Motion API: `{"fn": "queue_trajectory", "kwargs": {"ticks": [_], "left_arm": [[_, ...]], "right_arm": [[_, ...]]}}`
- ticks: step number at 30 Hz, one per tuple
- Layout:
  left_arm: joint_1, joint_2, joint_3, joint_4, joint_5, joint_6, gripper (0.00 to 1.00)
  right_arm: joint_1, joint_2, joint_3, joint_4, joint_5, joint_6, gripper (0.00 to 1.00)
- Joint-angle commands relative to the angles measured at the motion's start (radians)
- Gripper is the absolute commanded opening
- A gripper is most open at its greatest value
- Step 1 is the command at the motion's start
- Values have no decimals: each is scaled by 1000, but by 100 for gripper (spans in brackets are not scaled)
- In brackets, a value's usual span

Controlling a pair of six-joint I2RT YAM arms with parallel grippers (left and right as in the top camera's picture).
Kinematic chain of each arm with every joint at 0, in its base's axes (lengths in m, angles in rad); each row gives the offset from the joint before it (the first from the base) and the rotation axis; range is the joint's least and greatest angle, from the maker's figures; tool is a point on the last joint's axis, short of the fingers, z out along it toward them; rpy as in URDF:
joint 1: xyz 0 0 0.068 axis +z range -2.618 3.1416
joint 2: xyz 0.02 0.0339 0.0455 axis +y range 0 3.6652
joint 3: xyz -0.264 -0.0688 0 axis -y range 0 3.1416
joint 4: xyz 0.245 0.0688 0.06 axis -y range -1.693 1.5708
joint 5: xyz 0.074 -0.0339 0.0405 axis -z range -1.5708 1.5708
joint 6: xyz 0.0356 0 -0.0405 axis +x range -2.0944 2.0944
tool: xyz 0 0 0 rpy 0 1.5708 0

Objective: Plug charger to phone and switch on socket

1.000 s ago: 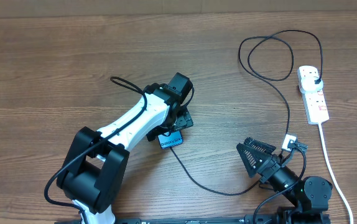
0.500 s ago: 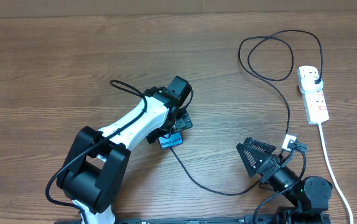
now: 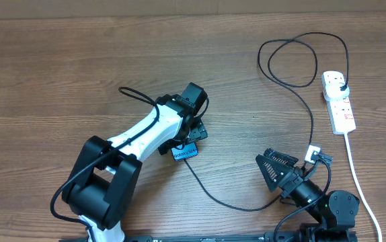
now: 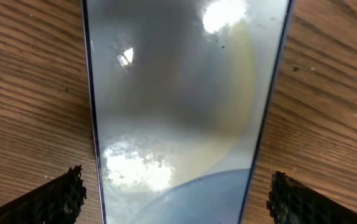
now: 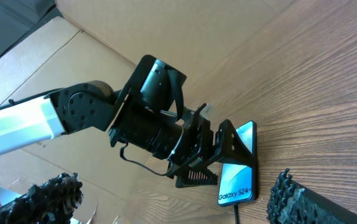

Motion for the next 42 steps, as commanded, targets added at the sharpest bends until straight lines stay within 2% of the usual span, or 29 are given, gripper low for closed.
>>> {"fn": "queue_trajectory", "kwargs": {"ticks": [1,11,33,35,37,42], "left_arm": [[6,21,-12,4,-24,-17,100],[32,49,-11,18,25,-12,100],[32,80,-12,27,21,-14,100],[32,80,-12,28,21,-22,96],[32,80,-11,32,21,-25,87],[31,80,-12,34,21,-25,81]], "right_arm": [[4,-8,-10,4,-7,-8,100],[4,-8,-10,4,-7,-8,100],[4,-8,-10,3,-24,-8,100],[4,-8,-10,3,-24,-7,100],[4,-8,-10,3,-24,-7,100],[4,-8,-10,4,-25,-7,100]]}}
